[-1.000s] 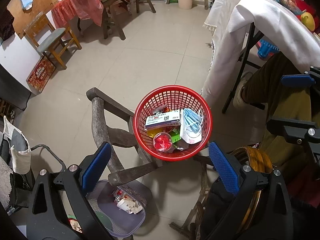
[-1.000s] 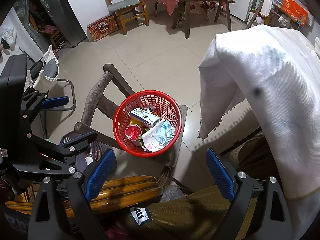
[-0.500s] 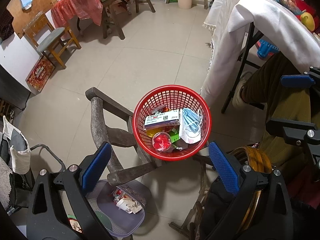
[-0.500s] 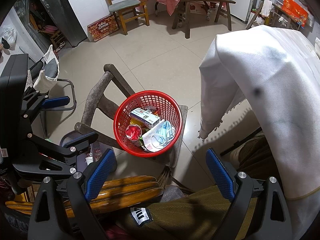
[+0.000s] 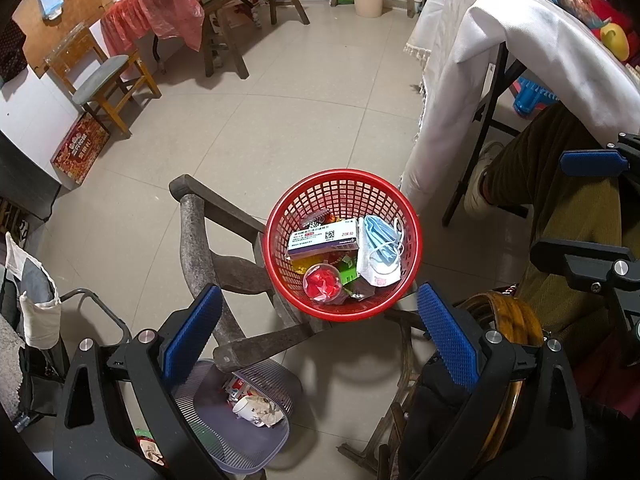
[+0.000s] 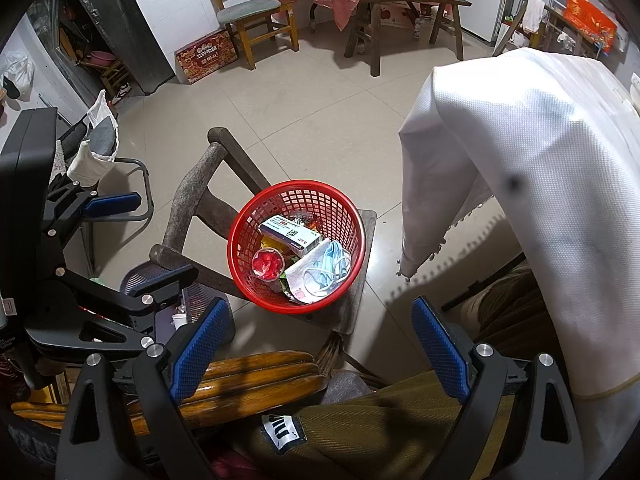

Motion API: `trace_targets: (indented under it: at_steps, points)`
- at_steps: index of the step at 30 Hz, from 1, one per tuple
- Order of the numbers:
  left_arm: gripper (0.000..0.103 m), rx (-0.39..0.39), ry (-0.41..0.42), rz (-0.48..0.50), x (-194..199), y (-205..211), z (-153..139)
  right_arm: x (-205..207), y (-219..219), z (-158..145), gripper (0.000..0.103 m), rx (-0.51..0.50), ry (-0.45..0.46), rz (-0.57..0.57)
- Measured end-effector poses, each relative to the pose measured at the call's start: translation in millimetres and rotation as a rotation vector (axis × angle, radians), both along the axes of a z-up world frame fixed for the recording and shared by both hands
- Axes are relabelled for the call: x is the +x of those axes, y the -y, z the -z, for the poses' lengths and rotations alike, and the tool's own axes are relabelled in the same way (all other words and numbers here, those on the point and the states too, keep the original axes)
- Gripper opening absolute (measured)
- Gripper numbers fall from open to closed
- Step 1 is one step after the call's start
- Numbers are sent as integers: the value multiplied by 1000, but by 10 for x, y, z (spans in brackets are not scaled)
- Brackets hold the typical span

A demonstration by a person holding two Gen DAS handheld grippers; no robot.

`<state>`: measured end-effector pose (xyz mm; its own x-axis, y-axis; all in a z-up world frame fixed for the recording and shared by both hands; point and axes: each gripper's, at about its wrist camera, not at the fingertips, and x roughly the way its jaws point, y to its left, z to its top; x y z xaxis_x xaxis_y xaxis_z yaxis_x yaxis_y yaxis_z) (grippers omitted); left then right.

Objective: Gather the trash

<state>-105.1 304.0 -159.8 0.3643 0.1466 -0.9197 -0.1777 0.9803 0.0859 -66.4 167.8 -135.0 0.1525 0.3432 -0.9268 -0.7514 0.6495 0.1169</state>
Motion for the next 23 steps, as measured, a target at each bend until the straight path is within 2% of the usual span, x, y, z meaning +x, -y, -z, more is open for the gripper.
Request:
trace_targets:
  at_steps: [23]
  points:
    - [95,4,-13,-5,13,-42,29,4,3,4,91,1,0,0]
